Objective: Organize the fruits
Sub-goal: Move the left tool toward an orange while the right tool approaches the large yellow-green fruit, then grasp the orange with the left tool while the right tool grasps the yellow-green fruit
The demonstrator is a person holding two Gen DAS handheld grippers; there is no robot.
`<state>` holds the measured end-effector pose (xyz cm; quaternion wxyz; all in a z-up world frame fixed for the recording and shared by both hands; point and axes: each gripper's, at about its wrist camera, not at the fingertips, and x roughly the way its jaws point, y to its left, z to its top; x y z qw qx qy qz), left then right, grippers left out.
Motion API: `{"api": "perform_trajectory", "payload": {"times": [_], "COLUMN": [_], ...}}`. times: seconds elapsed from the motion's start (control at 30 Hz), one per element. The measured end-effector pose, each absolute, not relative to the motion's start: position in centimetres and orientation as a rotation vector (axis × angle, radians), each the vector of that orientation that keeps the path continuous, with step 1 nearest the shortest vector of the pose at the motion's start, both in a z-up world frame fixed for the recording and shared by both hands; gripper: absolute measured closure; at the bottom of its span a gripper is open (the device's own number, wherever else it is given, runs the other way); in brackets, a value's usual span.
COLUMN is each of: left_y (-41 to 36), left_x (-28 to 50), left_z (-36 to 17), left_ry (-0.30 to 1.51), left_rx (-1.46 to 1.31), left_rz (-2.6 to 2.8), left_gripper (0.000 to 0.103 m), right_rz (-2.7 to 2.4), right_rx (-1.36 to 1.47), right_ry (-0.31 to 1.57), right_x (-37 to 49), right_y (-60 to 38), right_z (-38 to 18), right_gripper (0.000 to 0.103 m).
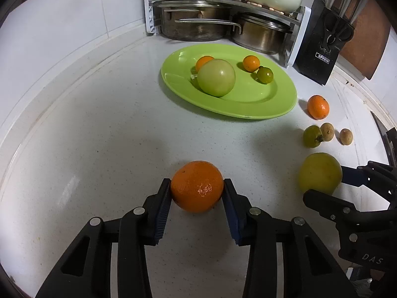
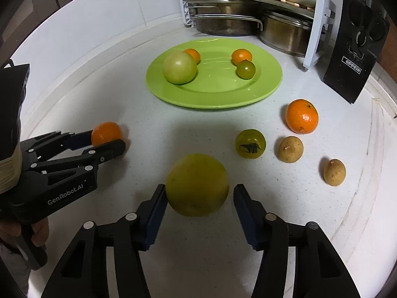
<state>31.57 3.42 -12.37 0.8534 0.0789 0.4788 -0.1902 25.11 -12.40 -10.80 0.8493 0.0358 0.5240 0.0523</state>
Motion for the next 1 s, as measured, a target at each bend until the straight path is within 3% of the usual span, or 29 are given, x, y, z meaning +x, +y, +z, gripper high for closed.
{"api": "perform_trajectory", "payload": {"times": [0.53, 1.0], "left_y": [3.5, 2.7], "left_x": [29.3, 26.9], "left_z": [-10.7, -6.7], "left_ry": [0.986, 0.905], "left_rx": [0.157, 0.131], "left_rz": [-0.406, -0.388], "left_gripper": [0.063, 0.063], "right_rz": [0.136, 0.180], "right_rx": [0.062, 0.076], "right_ry": [1.067, 0.982], "right_x": [24.4, 23.2], "right_y": [-12.6, -13.6], "right_z": [-10.5, -6.5], "right_gripper": [0.054, 0.054]}}
